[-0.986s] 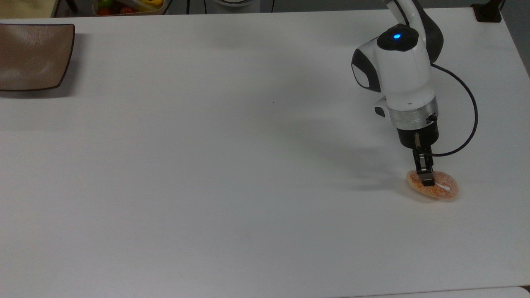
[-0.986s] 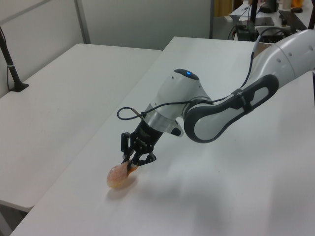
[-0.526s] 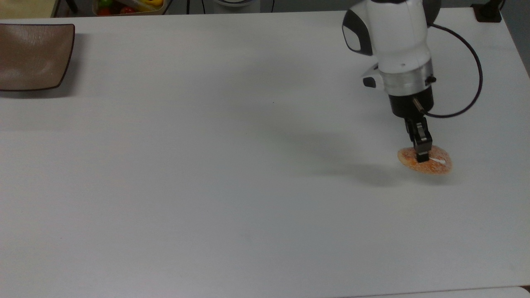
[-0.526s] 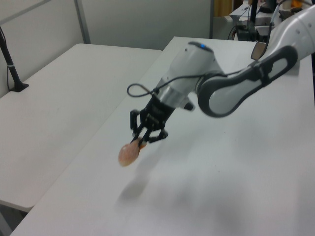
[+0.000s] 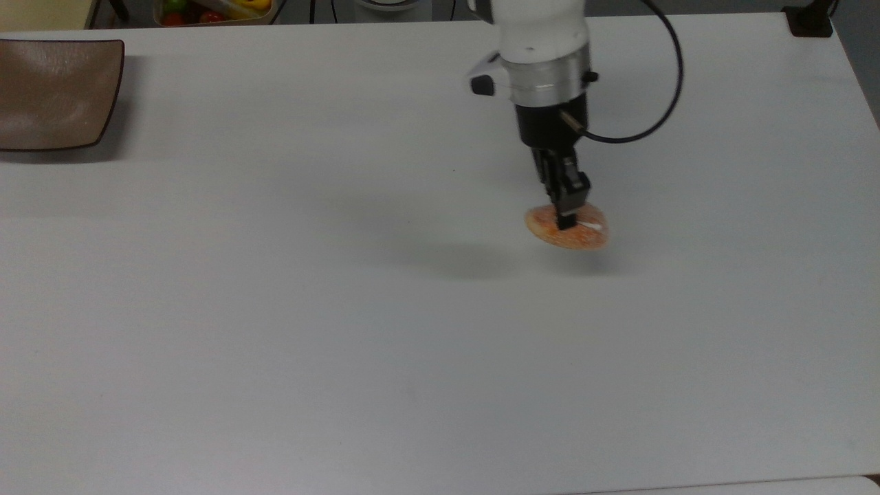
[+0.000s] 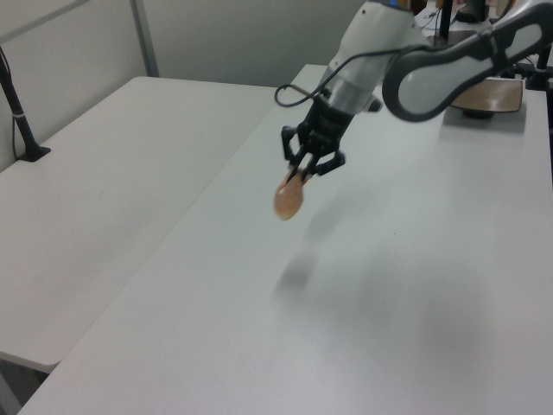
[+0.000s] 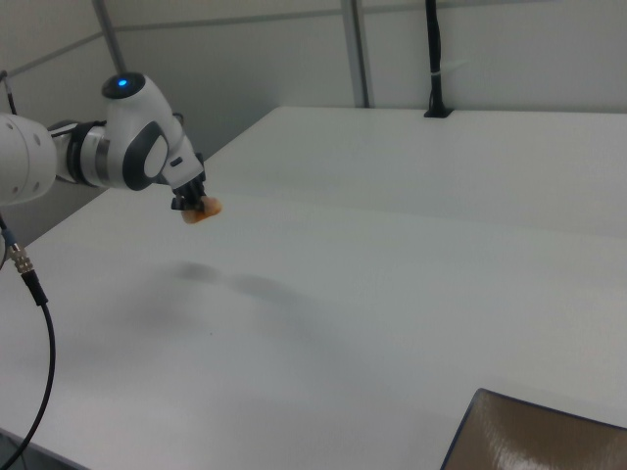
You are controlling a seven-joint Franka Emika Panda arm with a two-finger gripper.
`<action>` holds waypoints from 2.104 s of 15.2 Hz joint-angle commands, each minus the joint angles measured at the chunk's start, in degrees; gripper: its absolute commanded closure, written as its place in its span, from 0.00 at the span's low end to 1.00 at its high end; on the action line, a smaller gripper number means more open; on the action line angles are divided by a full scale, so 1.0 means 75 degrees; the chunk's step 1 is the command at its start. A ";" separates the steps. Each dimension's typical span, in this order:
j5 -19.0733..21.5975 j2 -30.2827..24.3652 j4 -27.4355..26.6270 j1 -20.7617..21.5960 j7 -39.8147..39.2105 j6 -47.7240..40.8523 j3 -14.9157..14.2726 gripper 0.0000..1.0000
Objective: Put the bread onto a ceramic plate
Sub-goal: 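Lift the bread bun and carry it toward the brown plate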
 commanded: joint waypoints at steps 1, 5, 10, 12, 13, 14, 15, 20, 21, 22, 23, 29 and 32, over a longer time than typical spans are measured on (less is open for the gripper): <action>0.0102 -0.0845 -0.0517 -0.0292 -0.1667 -0.1302 -0.0530 0.91; 0.0102 -0.1524 -0.0541 -0.0830 -0.3950 -0.3047 -0.1104 0.92; 0.0102 -0.2029 -0.0458 -0.0984 -0.6121 -0.4081 -0.2147 0.93; 0.0090 -0.2088 -0.0353 -0.1008 -0.6882 -0.4432 -0.2499 0.93; 0.0090 -0.2100 -0.0353 -0.1089 -0.7258 -0.4504 -0.2628 0.93; 0.0090 -0.2100 -0.0353 -0.1160 -0.7598 -0.4516 -0.2722 0.93; 0.0078 -0.2088 -0.0353 -0.1195 -0.7938 -0.4528 -0.2851 0.93; 0.0078 -0.1971 -0.0365 -0.1265 -0.9543 -0.4399 -0.4021 0.93; 0.0078 -0.1890 -0.0353 -0.1370 -1.0022 -0.4376 -0.4279 0.93; 0.0090 -0.1831 -0.0353 -0.1545 -1.0445 -0.4376 -0.4456 0.93; 0.0090 -0.1796 -0.0365 -0.1628 -1.0693 -0.4376 -0.4550 0.93; 0.0102 -0.1339 -0.0388 -0.2214 -1.1948 -0.4061 -0.5078 0.93; 0.0148 -0.0953 -0.0353 -0.2577 -1.2439 -0.4001 -0.5078 0.93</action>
